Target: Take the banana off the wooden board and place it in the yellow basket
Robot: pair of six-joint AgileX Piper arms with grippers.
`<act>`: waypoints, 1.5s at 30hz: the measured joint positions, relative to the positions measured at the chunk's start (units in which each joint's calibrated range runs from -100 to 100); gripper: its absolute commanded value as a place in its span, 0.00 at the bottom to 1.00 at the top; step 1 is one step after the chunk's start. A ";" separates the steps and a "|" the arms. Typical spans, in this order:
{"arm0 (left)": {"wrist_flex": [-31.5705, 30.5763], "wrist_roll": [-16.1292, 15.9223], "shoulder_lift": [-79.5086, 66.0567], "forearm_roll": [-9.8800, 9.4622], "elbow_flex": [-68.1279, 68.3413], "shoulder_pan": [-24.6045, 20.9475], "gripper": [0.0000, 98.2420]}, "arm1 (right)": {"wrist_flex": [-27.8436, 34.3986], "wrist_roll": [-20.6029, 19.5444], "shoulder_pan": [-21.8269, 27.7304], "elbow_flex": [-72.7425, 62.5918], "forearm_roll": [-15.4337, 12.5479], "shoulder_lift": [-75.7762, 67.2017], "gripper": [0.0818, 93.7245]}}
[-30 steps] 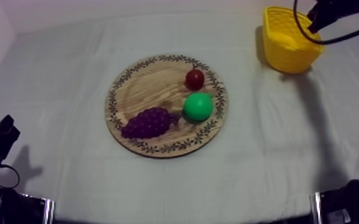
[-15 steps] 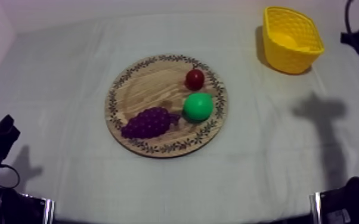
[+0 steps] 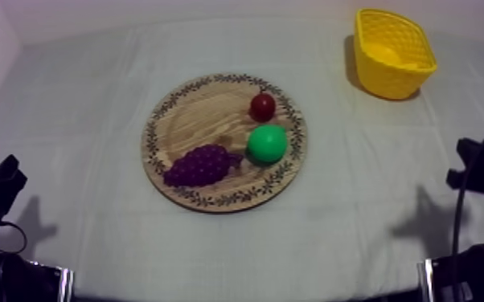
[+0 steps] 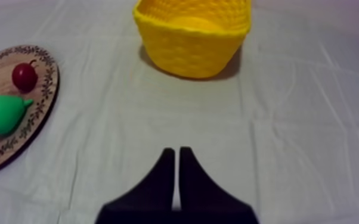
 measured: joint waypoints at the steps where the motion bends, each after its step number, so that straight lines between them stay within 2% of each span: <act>1: 0.00 0.00 0.00 0.00 0.00 0.00 0.00 | 1.40 -0.43 -0.50 1.46 0.58 -2.62 0.00; 4: 0.00 0.00 0.00 0.00 0.00 0.00 0.00 | 3.09 -1.61 -1.55 4.39 2.21 -8.98 0.00; 8: 0.00 0.00 0.00 0.00 0.00 0.00 0.00 | 4.13 -2.55 -0.87 5.97 2.15 -12.84 0.00; 13: 0.00 0.00 0.00 0.00 0.00 0.00 0.00 | 1.65 -3.93 0.37 6.84 1.90 -13.22 0.00; 16: 0.00 0.00 0.00 0.00 0.00 0.00 0.00 | -0.10 -2.74 0.45 6.96 1.85 -13.22 0.00; 25: 0.00 0.00 0.00 0.00 0.00 0.00 0.00 | -0.28 4.69 0.49 7.09 1.79 -13.22 0.00; 45: 0.00 0.00 0.00 0.00 0.00 0.00 0.00 | -0.37 5.03 0.49 7.09 1.79 -13.22 0.00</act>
